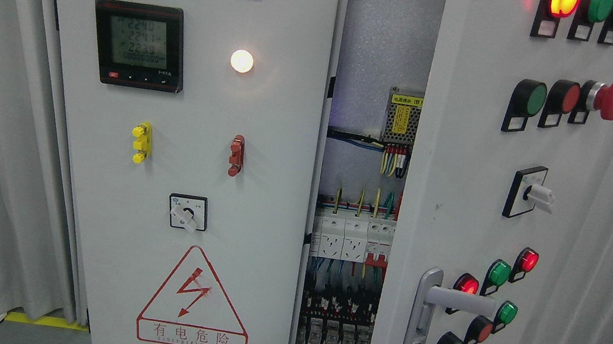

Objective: Open door with both hands

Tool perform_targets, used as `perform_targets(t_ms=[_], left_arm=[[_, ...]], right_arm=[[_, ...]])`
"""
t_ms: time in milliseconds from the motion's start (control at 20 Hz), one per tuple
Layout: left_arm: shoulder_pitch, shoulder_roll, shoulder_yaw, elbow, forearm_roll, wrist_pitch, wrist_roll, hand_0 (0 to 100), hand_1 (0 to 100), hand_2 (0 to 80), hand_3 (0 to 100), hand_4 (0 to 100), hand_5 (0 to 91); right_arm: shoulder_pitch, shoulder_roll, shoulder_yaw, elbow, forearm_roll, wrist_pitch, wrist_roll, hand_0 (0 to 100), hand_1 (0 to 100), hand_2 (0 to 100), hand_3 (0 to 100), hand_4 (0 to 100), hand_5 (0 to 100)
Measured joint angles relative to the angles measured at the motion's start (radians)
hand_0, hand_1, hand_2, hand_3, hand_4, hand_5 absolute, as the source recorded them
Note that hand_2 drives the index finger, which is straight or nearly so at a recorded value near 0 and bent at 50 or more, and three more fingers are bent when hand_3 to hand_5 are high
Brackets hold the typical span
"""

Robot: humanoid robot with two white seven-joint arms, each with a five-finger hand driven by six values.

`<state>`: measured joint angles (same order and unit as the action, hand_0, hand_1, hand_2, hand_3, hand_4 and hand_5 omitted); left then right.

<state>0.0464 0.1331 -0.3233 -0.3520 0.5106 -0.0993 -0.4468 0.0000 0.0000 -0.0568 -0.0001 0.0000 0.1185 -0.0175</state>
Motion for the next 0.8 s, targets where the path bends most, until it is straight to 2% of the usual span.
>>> perform_targets(t_ms=[200,301,501,802], left_arm=[[0.075,0.067,0.046,-0.265,-0.01,0.002,-0.143,30,0,2.8,3,4,0.0],[0.11,0.102,0.066,-0.401,-0.013,0.003,-0.195,30,0,2.8,3,4,0.0],[0.154,0.187,0.098,-0.666,-0.013,-0.02,-0.233,30,0,2.8,3,4,0.0],[0.176,0.309,0.129,-0.999,-0.01,-0.08,-0.243,30,0,2.8,3,4,0.0]], right_arm=[[0.0,0.0,0.0,0.0,0.0,0.0,0.001,22,0,0,0,0,0],[0.0,0.0,0.0,0.0,0.0,0.0,0.001,22,0,0,0,0,0],[0.0,0.0,0.0,0.0,0.0,0.0,0.001,22,0,0,0,0,0],[0.0,0.0,0.0,0.0,0.0,0.0,0.001,22,0,0,0,0,0]])
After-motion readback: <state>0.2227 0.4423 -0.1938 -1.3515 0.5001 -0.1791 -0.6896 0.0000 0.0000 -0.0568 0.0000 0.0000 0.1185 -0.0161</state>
